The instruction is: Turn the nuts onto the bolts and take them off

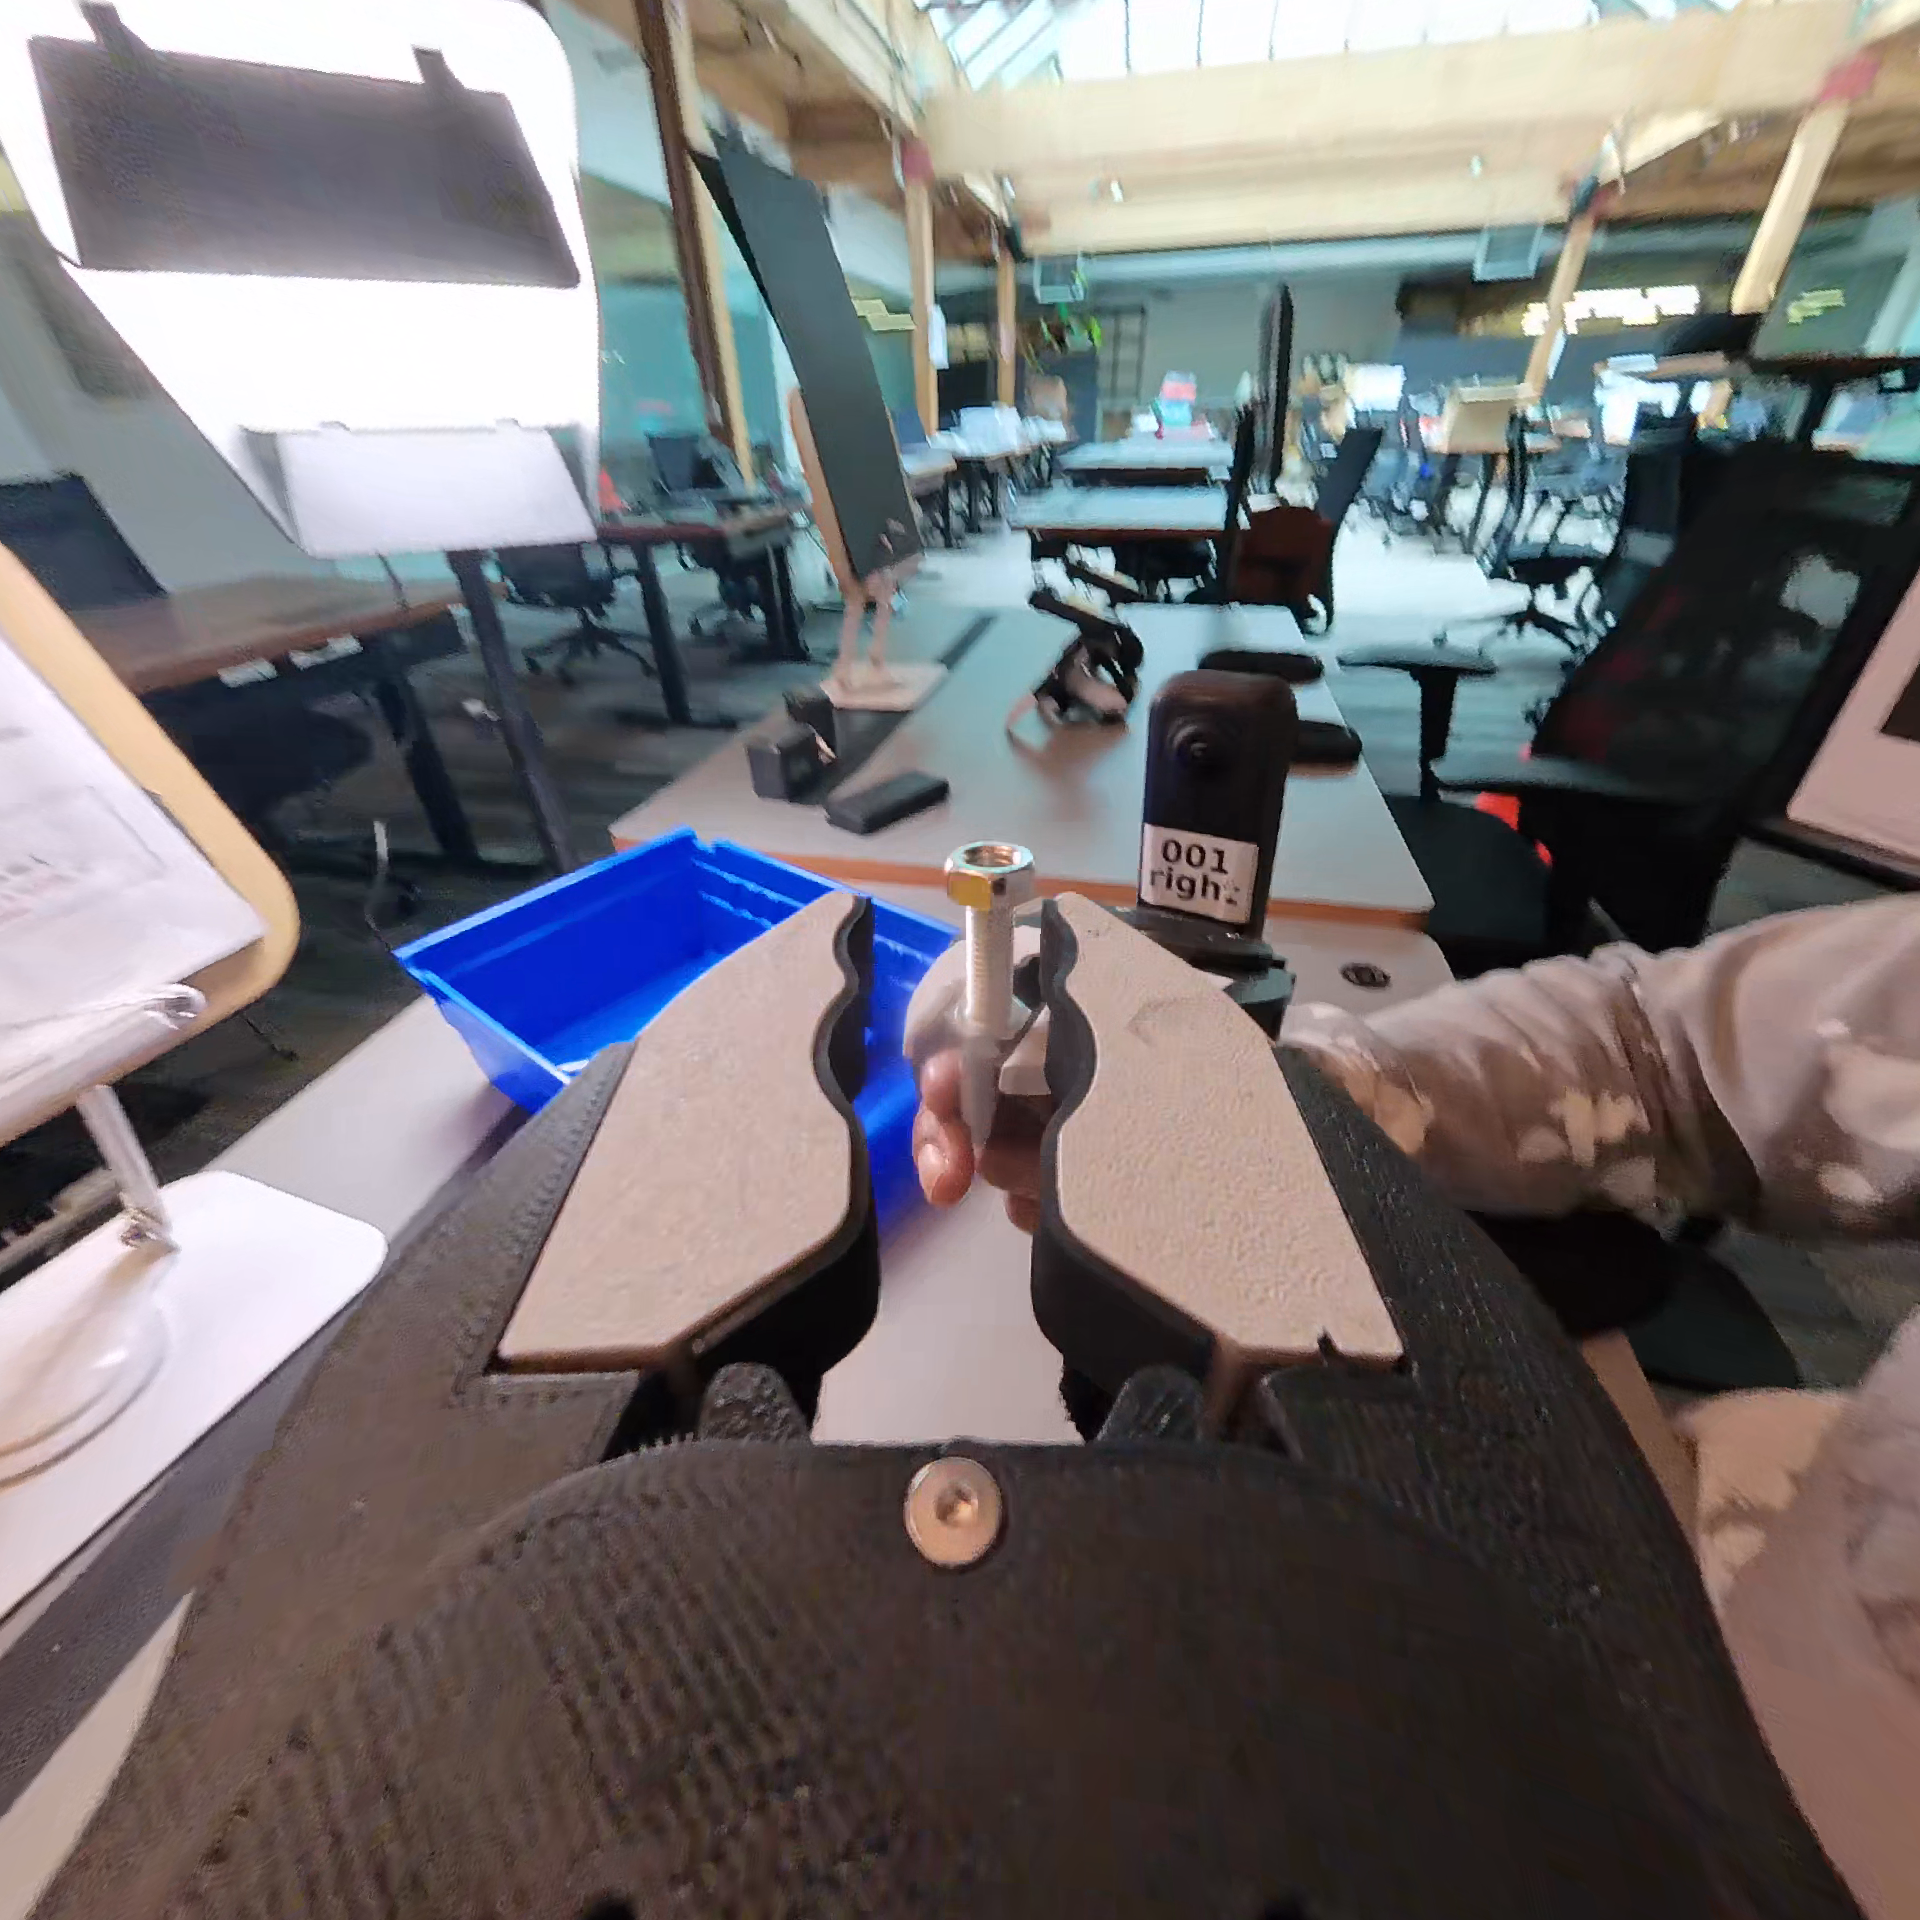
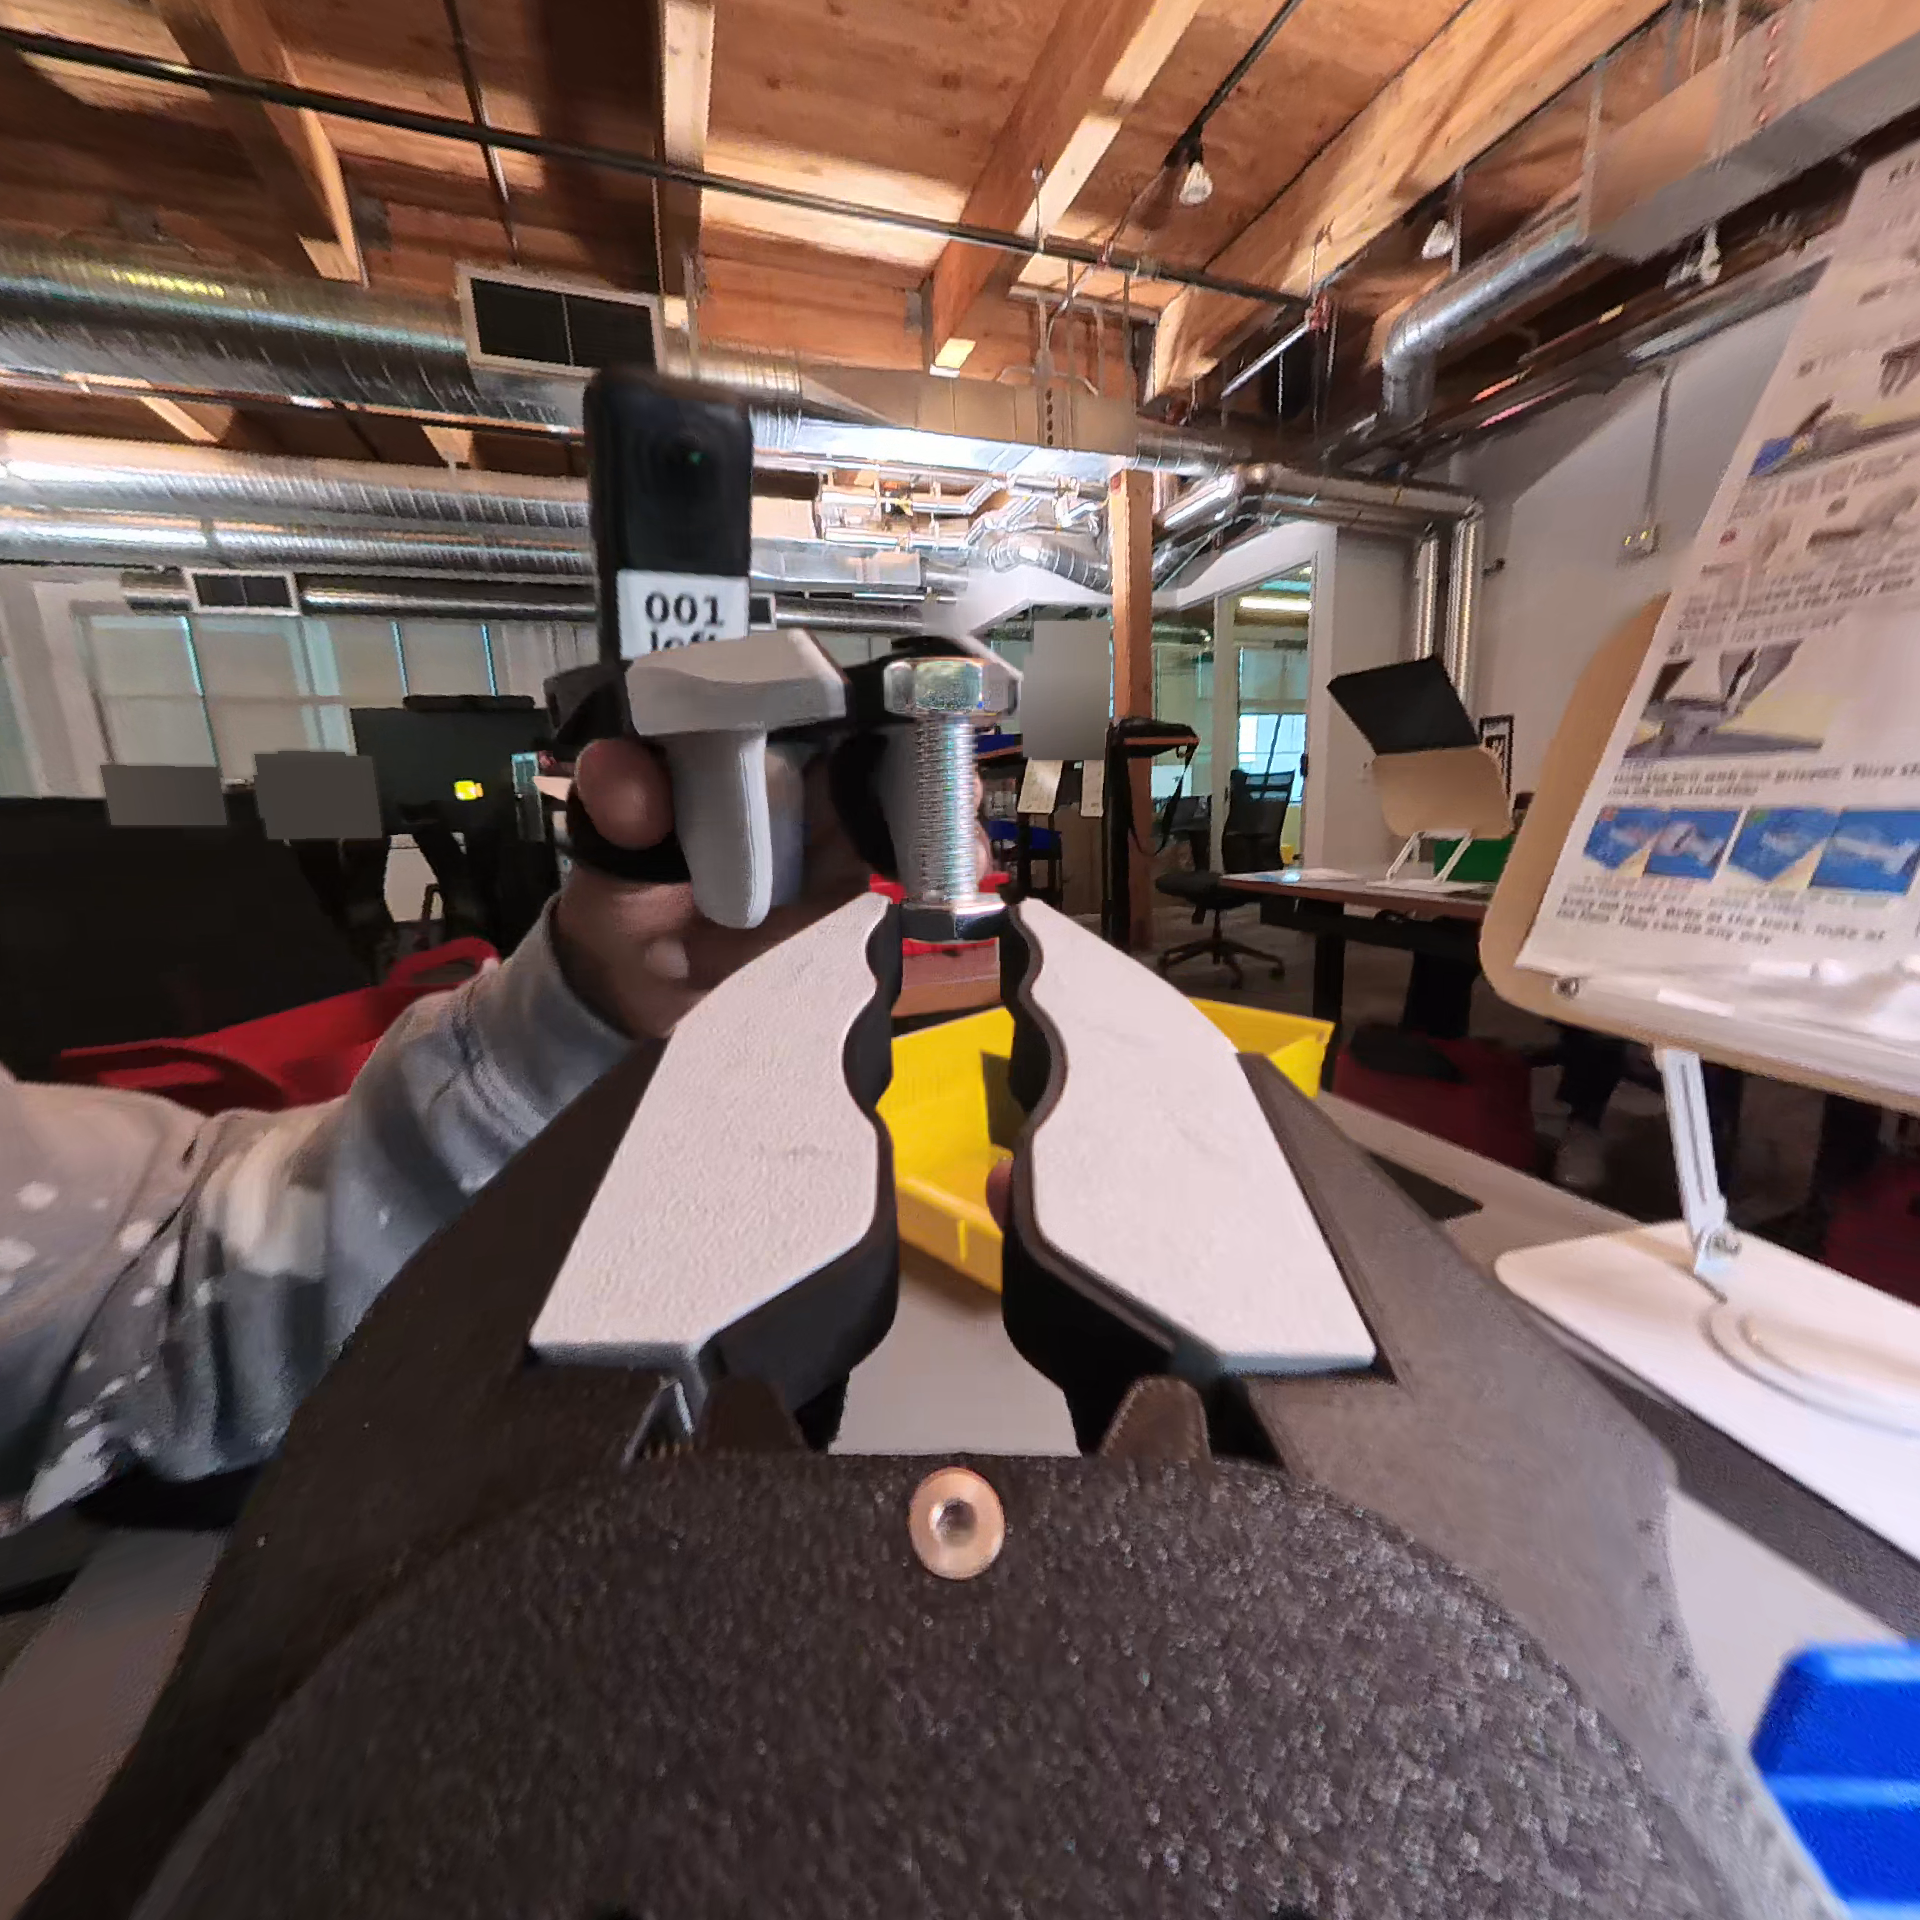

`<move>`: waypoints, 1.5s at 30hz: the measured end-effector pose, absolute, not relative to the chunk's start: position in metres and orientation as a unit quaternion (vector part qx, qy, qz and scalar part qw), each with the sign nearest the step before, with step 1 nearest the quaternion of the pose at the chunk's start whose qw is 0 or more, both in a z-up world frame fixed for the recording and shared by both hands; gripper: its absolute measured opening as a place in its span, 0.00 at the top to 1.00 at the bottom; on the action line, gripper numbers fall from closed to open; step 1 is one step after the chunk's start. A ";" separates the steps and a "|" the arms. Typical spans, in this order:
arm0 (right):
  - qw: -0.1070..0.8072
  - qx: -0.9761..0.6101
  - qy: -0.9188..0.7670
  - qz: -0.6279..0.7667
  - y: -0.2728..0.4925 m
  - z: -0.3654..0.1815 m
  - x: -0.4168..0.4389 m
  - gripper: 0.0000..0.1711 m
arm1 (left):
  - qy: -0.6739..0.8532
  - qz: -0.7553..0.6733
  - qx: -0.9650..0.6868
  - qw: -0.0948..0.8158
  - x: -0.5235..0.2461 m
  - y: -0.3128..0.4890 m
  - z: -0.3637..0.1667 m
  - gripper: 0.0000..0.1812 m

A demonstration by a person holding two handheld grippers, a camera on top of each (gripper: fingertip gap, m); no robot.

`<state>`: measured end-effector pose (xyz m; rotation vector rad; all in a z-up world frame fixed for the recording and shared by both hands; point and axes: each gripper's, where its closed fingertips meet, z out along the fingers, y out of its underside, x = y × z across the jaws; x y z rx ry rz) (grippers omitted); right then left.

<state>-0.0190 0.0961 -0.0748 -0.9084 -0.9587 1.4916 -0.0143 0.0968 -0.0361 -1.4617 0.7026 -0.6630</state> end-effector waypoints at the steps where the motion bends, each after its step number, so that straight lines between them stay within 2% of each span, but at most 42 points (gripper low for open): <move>1: 0.549 -0.380 -0.403 0.626 0.097 -0.067 -0.024 0.89 | 0.297 -0.289 -0.633 0.654 -0.020 0.097 -0.031 0.83; 8: 0.557 -0.389 -0.396 0.618 0.099 -0.059 -0.050 0.90 | 0.260 -0.278 -0.614 0.692 -0.045 0.092 -0.025 0.83; 18: 0.547 -0.396 -0.415 0.610 0.093 -0.073 -0.056 0.90 | 0.257 -0.298 -0.617 0.681 -0.041 0.098 -0.034 0.84; 29: 0.549 -0.371 -0.413 0.624 0.089 -0.066 -0.048 0.89 | 0.236 -0.306 -0.616 0.686 -0.057 0.102 -0.033 0.87; 37: 0.546 -0.387 -0.416 0.616 0.091 -0.070 -0.051 0.90 | 0.264 -0.337 -0.600 0.676 -0.040 0.093 -0.034 0.83; 45: 0.541 -0.370 -0.406 0.637 0.093 -0.064 -0.043 0.90 | 0.237 -0.309 -0.606 0.693 -0.057 0.104 -0.037 0.88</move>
